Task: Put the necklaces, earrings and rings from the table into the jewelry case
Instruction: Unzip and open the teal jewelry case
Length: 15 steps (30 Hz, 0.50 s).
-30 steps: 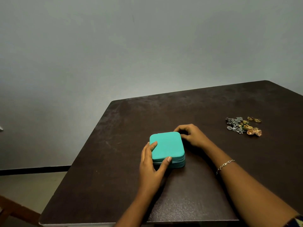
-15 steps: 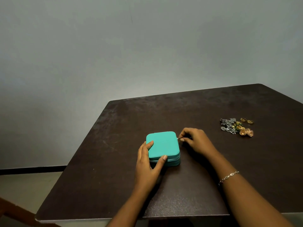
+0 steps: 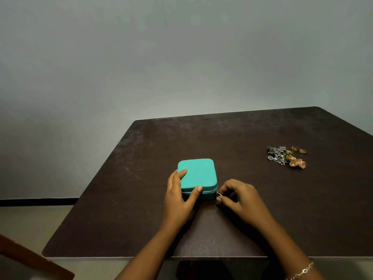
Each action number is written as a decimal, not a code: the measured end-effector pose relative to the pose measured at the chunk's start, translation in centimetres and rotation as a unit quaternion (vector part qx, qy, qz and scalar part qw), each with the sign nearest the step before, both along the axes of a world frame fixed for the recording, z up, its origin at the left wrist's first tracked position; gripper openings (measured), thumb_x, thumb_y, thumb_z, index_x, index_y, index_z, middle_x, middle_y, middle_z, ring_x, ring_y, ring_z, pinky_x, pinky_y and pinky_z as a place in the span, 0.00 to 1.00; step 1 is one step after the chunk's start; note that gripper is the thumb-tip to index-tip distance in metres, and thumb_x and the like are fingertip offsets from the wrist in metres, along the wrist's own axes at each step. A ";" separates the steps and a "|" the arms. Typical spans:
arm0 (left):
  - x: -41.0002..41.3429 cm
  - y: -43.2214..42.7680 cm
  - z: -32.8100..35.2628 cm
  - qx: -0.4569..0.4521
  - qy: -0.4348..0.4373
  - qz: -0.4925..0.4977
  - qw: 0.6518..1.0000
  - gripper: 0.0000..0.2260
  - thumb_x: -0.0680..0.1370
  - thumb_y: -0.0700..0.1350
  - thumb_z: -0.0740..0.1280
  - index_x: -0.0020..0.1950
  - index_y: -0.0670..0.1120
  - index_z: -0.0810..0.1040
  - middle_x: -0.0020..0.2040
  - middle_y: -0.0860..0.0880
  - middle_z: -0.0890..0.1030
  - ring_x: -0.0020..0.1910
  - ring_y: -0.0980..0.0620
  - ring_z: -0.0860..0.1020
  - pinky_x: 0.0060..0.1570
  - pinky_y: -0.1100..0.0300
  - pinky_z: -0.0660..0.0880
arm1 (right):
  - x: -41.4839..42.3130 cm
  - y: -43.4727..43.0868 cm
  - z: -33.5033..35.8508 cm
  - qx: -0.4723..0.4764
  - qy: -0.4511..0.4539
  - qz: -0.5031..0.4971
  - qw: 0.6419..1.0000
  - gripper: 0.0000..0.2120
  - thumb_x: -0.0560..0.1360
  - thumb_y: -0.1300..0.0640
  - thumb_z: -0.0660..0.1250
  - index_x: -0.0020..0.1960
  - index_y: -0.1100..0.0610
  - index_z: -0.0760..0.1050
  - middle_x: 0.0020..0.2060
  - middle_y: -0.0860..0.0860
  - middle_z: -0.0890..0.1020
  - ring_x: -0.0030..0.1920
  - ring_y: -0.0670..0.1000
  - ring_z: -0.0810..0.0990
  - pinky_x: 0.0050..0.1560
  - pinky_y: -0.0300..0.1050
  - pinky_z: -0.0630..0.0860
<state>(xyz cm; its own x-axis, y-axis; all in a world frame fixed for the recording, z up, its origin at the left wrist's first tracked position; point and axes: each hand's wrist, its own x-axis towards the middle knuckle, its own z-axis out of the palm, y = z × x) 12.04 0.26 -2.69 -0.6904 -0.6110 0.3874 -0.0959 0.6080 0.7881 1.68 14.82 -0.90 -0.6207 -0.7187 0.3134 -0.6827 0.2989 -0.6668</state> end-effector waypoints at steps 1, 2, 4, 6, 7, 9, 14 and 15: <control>0.0 0.0 0.0 -0.002 0.001 0.001 1.000 0.25 0.73 0.53 0.67 0.67 0.49 0.66 0.70 0.49 0.65 0.67 0.53 0.66 0.59 0.64 0.66 | 0.5 -0.2 -0.1 -0.007 0.003 0.004 1.000 0.04 0.68 0.59 0.72 0.41 0.57 0.78 0.38 0.47 0.80 0.39 0.45 0.77 0.41 0.38 0.73; 0.0 0.0 0.0 -0.004 0.002 0.003 1.000 0.26 0.72 0.54 0.66 0.67 0.50 0.66 0.70 0.49 0.65 0.66 0.54 0.66 0.57 0.65 0.65 | 1.1 -0.5 -0.2 -0.010 0.005 0.012 1.000 0.04 0.68 0.58 0.72 0.42 0.57 0.79 0.39 0.47 0.80 0.40 0.45 0.77 0.42 0.39 0.73; 0.0 0.0 -0.1 -0.003 0.005 0.002 1.000 0.26 0.72 0.54 0.67 0.68 0.50 0.65 0.69 0.50 0.65 0.66 0.55 0.66 0.56 0.69 0.64 | 2.0 -1.1 -0.1 0.007 0.011 0.036 0.999 0.06 0.69 0.56 0.71 0.46 0.55 0.80 0.42 0.47 0.80 0.44 0.46 0.78 0.46 0.42 0.75; 0.1 0.0 -0.1 0.001 0.003 -0.005 1.000 0.24 0.74 0.49 0.69 0.68 0.50 0.65 0.70 0.50 0.64 0.66 0.55 0.65 0.55 0.71 0.63 | 2.2 -1.2 0.4 0.022 0.006 0.059 0.998 0.07 0.70 0.53 0.71 0.47 0.53 0.81 0.43 0.45 0.81 0.44 0.43 0.77 0.47 0.40 0.75; 0.1 0.0 -0.1 -0.001 0.005 -0.008 1.000 0.24 0.74 0.48 0.68 0.68 0.50 0.65 0.71 0.49 0.64 0.67 0.55 0.65 0.57 0.70 0.63 | 2.0 -1.1 0.8 0.005 -0.012 0.062 0.998 0.05 0.70 0.52 0.71 0.45 0.52 0.81 0.40 0.44 0.82 0.42 0.42 0.78 0.44 0.37 0.74; 0.2 0.2 0.2 0.000 0.013 0.001 1.000 0.26 0.74 0.51 0.68 0.70 0.50 0.64 0.72 0.48 0.62 0.69 0.54 0.62 0.60 0.67 0.61 | 1.1 -1.0 1.5 -0.078 -0.082 0.035 0.993 0.05 0.70 0.55 0.71 0.36 0.51 0.80 0.30 0.44 0.81 0.33 0.40 0.77 0.35 0.35 0.72; 0.8 1.2 0.5 -0.166 0.058 0.213 0.961 0.21 0.71 0.60 0.60 0.56 0.46 0.72 0.56 0.43 0.73 0.55 0.48 0.70 0.49 0.57 0.67 | -2.9 -4.0 1.4 -0.205 -0.204 -0.065 0.955 0.02 0.72 0.59 0.70 0.42 0.54 0.77 0.38 0.48 0.81 0.42 0.47 0.79 0.44 0.43 0.75; 1.0 1.4 0.6 -0.215 0.051 0.231 0.947 0.18 0.72 0.60 0.60 0.50 0.46 0.73 0.50 0.45 0.75 0.49 0.49 0.70 0.44 0.57 0.67 | -3.4 -4.9 1.3 -0.195 -0.230 -0.055 0.952 0.06 0.71 0.57 0.70 0.48 0.54 0.77 0.46 0.51 0.81 0.49 0.49 0.79 0.50 0.45 0.76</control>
